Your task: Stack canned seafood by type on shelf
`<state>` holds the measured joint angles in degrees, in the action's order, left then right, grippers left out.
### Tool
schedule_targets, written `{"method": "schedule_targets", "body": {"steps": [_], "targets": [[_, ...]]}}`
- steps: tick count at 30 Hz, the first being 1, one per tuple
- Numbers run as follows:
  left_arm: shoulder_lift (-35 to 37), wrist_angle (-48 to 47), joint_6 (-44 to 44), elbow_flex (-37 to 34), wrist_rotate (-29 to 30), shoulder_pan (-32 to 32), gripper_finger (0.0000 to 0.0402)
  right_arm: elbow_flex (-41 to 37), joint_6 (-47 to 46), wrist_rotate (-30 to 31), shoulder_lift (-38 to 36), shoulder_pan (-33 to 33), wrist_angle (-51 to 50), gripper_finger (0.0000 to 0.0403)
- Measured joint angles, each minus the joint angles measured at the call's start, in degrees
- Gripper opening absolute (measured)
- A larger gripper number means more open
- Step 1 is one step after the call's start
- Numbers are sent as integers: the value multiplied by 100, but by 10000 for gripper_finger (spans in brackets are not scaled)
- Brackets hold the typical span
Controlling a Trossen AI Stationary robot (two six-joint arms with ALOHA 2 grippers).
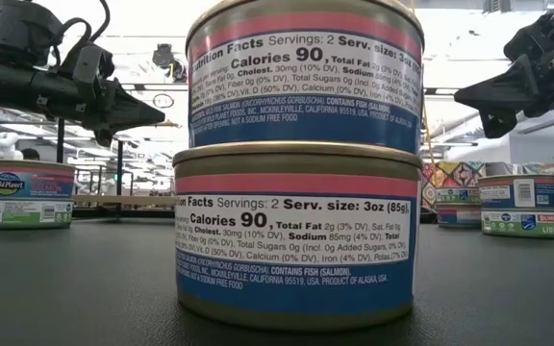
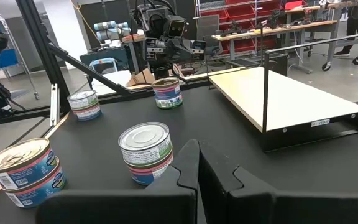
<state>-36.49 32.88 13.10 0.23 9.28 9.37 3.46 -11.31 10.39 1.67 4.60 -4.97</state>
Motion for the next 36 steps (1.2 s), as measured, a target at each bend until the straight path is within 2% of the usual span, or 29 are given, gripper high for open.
{"method": "schedule_targets", "body": {"steps": [14, 17, 20, 26, 31, 36], "targets": [[-2, 0, 0, 2, 0, 0, 5, -2, 59, 18, -2, -2, 128, 0], [-1, 1, 0, 2, -1, 0, 5, -2, 28, 34, 0, -2, 339, 0], [-2, 2, 26, 2, -2, 0, 5, -2, 38, 187, -2, -2, 992, 0], [-2, 6, 1616, 2, -260, 0, 5, 0, -206, 184, -2, -4, 2251, 0], [0, 13, 1650, 2, 240, 0, 5, 0, -446, 169, 16, -2, 2426, 0], [-2, 69, 1474, 2, 585, 1, 5, 0, -460, 181, 336, -6, 2447, 0]]}}
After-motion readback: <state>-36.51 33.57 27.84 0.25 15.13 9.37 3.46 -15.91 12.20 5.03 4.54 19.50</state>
